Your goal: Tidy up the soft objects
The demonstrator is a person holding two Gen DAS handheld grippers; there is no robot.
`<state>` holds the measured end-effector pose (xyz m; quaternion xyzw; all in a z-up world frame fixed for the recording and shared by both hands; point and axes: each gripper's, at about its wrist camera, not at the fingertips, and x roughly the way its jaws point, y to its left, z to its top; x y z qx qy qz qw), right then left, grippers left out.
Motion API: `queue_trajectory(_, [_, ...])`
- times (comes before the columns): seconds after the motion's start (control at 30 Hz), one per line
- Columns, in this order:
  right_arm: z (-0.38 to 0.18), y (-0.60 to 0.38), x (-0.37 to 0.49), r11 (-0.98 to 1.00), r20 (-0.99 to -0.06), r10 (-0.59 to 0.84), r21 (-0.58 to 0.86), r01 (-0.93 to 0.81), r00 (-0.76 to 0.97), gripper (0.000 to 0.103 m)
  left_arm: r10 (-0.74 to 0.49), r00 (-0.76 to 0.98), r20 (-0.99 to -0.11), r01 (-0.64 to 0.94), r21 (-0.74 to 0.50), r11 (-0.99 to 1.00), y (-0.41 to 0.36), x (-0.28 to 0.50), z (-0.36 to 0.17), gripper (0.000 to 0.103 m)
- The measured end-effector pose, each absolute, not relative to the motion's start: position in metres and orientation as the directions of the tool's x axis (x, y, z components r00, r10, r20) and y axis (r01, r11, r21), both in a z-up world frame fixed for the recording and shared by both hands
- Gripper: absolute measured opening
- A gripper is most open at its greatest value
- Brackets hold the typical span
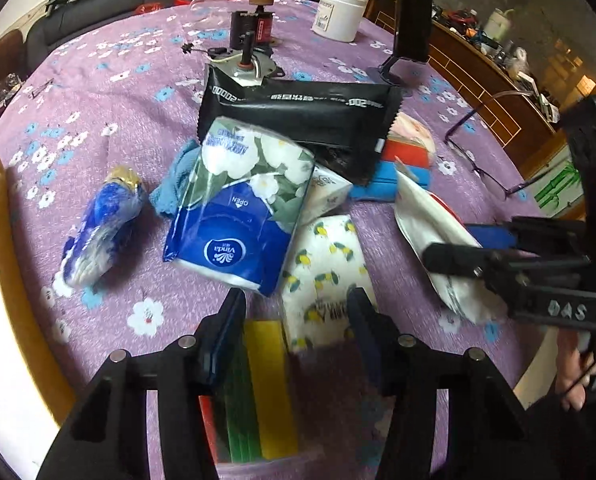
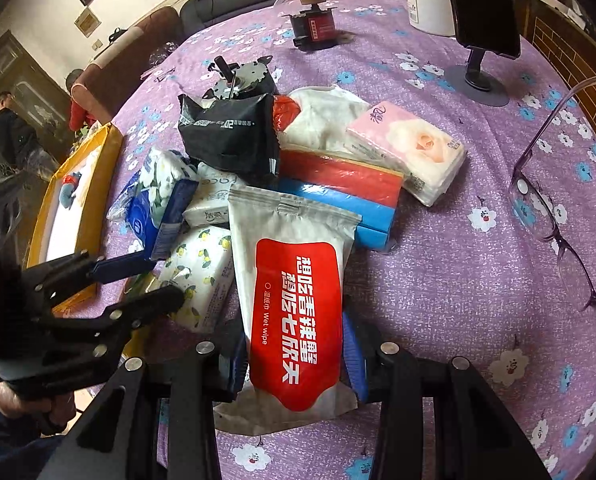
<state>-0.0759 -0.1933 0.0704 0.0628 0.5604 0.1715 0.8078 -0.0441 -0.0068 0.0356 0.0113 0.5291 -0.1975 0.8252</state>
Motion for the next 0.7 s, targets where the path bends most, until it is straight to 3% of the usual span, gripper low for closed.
queue_trajectory(0.13, [0.071,-0.193,-0.076,0.931,-0.879,0.353,0.296,-0.213,0.32,0.043,-0.325,0.371,-0.87,0.33,-0.204,0.922,0.002,-0.05,0.047,0.055])
queue_trajectory(0.23, [0.072,-0.194,-0.076,0.929,-0.875,0.358,0.301,-0.214,0.325,0.043,-0.328,0.395,-0.858,0.319,-0.206,0.925,0.008,-0.049,0.06,0.069])
queue_trajectory(0.53, [0.085,-0.202,-0.07,0.934,-0.862,0.349,0.288,-0.211,0.368,0.043,-0.291,0.459,-0.839,0.309,-0.155,0.938,0.056,-0.032,0.098,0.072])
queue_trajectory(0.7, [0.084,-0.21,-0.069,0.935,-0.859,0.351,0.299,-0.19,0.373,0.043,-0.239,0.431,-0.87,0.285,-0.12,0.951,0.082,-0.006,0.087,0.077])
